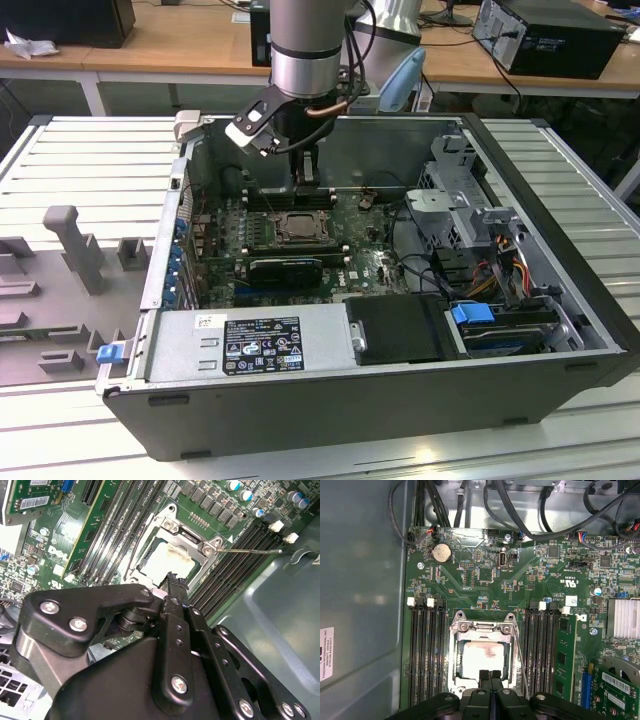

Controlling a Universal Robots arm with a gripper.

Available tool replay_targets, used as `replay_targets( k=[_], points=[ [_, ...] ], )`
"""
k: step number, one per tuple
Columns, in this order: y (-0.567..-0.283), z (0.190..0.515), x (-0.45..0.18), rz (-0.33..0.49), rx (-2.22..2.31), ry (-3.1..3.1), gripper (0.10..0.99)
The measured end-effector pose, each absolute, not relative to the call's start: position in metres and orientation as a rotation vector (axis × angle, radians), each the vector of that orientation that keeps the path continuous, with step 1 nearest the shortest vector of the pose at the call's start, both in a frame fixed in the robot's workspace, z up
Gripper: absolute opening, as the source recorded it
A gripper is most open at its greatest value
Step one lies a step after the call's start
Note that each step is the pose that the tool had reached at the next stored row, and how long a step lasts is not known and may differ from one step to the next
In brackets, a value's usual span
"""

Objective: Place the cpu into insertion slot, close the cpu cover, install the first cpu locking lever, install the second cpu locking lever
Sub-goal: 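Install the first cpu locking lever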

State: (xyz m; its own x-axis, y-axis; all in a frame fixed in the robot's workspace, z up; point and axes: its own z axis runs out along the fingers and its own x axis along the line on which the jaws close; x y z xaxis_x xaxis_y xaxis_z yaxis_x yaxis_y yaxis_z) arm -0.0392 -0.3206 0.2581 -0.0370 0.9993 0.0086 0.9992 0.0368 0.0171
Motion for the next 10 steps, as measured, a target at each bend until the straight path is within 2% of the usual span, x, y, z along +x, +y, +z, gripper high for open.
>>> replay_targets(
  k=[10],
  points=[
    [-0.3206, 0.2622, -0.0392, 0.029, 2.176, 2.258, 0.106]
  ],
)
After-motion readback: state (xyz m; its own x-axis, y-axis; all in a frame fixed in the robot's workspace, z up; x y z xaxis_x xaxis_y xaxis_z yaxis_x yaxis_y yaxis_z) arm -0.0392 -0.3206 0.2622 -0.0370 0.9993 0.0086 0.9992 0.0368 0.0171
